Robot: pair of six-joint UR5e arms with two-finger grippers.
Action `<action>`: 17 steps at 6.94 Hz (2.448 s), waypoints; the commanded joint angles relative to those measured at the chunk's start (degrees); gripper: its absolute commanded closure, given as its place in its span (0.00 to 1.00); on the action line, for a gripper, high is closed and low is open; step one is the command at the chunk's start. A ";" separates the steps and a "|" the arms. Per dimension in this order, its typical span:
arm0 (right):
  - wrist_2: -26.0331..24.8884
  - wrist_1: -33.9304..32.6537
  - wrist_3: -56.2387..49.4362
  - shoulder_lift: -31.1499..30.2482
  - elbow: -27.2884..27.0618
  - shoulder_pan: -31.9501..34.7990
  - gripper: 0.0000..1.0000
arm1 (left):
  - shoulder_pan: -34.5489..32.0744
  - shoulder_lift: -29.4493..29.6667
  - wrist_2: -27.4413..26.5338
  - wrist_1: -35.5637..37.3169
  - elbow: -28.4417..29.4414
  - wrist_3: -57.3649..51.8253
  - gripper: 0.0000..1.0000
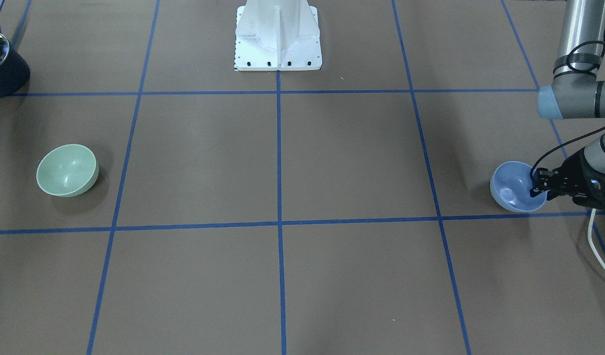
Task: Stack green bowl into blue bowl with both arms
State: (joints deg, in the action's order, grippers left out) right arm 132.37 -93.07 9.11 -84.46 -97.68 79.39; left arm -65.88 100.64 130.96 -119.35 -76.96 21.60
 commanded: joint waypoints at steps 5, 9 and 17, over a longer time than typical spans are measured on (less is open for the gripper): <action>0.08 -0.01 0.29 0.00 0.03 0.06 0.00 | 0.74 7.17 4.65 4.12 -8.81 20.42 1.00; 0.17 -0.01 1.43 0.00 -0.41 -0.03 0.00 | 20.02 19.83 -7.07 4.30 -10.58 51.45 1.00; 0.17 -0.01 2.14 0.00 -0.32 -0.02 0.00 | 35.72 30.85 -23.39 16.69 -10.75 59.96 1.00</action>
State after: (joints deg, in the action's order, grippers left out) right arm 132.54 -93.08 11.25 -84.46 -98.02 79.39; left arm -30.91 131.59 107.79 -102.68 -87.78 81.88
